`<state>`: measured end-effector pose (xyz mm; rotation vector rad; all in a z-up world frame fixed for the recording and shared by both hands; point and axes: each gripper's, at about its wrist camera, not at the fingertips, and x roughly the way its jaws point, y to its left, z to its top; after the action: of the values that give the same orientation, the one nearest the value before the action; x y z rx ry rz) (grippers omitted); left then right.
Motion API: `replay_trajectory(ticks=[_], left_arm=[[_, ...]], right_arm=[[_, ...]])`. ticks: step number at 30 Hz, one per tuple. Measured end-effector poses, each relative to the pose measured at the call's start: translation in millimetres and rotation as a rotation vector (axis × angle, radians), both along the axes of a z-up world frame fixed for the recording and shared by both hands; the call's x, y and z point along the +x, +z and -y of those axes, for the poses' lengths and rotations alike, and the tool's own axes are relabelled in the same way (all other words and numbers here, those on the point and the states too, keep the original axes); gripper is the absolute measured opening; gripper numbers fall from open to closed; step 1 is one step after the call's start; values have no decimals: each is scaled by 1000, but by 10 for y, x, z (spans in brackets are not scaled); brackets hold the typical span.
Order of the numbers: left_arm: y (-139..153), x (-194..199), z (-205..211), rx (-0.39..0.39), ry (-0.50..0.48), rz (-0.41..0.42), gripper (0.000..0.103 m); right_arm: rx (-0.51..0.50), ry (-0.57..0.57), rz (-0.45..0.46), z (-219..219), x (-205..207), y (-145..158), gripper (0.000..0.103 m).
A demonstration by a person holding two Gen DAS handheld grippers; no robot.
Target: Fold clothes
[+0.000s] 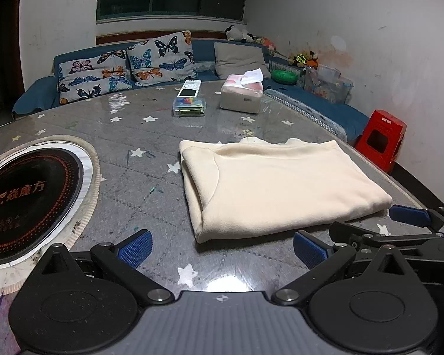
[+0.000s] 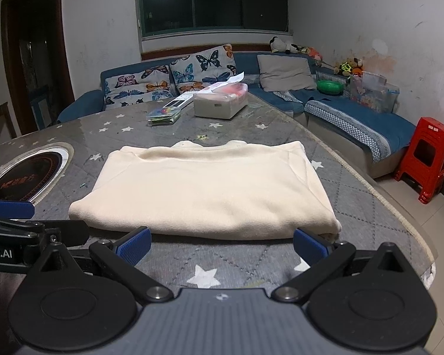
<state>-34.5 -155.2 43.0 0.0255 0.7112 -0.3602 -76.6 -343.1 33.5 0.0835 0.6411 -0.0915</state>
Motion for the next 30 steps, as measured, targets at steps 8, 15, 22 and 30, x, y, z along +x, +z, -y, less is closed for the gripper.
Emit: replay_trajectory(ticks=[8,15,22,30], left_arm=[[3,44,14,5,-3,-4,103],[8,101,23,9,-5,-3,103],[31,154,24,11,-6,0,103],[46,203,32,14,-4,3,103]], right_arm=[[-3,3,-5,11,45,-5,103],[-9,6,-9,8,94,1,103],[-13,13,-13,4,142,7,103],[-14,17,-16,12,185,1,103]])
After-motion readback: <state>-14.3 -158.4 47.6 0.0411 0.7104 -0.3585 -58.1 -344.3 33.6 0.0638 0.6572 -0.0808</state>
